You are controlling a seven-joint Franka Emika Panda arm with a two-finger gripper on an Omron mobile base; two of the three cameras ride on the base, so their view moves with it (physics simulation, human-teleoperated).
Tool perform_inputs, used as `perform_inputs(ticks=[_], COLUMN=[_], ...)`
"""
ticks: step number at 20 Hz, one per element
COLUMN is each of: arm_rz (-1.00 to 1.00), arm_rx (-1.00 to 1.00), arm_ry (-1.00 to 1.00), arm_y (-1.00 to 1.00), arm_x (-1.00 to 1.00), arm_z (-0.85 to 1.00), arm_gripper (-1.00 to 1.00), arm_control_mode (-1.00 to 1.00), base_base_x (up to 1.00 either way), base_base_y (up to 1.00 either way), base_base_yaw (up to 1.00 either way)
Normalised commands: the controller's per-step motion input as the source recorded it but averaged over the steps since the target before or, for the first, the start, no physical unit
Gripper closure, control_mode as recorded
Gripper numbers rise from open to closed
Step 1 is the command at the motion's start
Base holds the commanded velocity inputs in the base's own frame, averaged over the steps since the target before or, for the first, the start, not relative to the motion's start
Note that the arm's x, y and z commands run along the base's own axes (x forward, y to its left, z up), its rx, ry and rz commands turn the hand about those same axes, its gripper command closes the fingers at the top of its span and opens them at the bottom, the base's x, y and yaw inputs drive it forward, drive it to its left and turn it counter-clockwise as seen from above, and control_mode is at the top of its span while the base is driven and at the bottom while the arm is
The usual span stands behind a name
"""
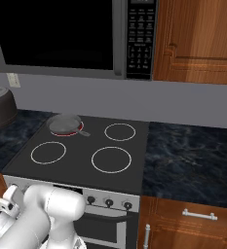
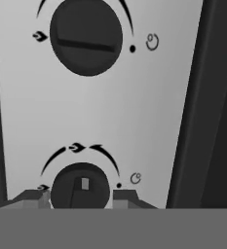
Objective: Turn off the rear left burner of the stove.
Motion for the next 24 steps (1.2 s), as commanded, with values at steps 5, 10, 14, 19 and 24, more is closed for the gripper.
perform_inputs(ticks=[5, 10, 14, 19, 24], arm_rz=[0.00, 0.00, 0.00, 0.00, 0.00], arm_rx=[0.12, 0.15, 0.16, 0.17, 0.17], arm_ry=[-0.01, 0.00, 0.00, -0.01, -0.01], arm_y=[0.03, 0.08, 0.08, 0.14, 0.16], arm_x=[0.01, 0.02, 0.02, 0.04, 0.08], arm_z=[0.43, 0.47, 0.47, 0.44, 0.55], arm_gripper=[1.00, 1.00, 1.00, 1.00, 1.00], arm_control_mode=[-1.00, -1.00, -1.00, -1.00, -1.00], base_base_x=[0.00, 0.00, 0.00, 0.00, 0.00], base_base_y=[0.00, 0.00, 0.00, 0.00, 0.00], base_base_yaw=[0.00, 0.00, 0.00, 0.00, 0.00])
